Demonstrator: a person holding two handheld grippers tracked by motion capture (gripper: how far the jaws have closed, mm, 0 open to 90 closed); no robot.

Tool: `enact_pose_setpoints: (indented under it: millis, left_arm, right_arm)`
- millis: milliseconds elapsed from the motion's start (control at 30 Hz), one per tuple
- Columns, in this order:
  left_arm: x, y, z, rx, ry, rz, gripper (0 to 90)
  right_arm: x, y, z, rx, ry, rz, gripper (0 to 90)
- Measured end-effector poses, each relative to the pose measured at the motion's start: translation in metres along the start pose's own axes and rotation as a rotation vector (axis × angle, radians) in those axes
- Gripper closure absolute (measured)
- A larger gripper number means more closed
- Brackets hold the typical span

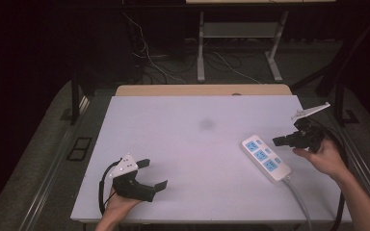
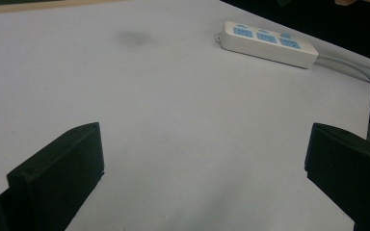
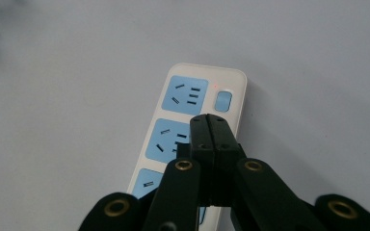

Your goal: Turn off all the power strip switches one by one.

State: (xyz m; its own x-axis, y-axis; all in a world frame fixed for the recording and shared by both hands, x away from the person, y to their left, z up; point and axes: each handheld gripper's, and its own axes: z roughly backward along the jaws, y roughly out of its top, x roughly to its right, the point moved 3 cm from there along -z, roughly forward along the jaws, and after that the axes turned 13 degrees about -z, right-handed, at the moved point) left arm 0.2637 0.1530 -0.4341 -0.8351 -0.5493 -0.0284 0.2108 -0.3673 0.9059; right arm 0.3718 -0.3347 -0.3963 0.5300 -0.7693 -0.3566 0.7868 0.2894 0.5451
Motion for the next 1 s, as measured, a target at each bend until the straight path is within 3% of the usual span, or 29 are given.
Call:
enact_pose_setpoints:
  millis: [1000]
  left_arm:
    - [0.0, 0.0, 0.0, -0.003, -0.003, -0.002, 0.0]
  right_arm:
    - [0.009, -0.001, -0.023, -0.061, -0.005, 0.002, 90.0]
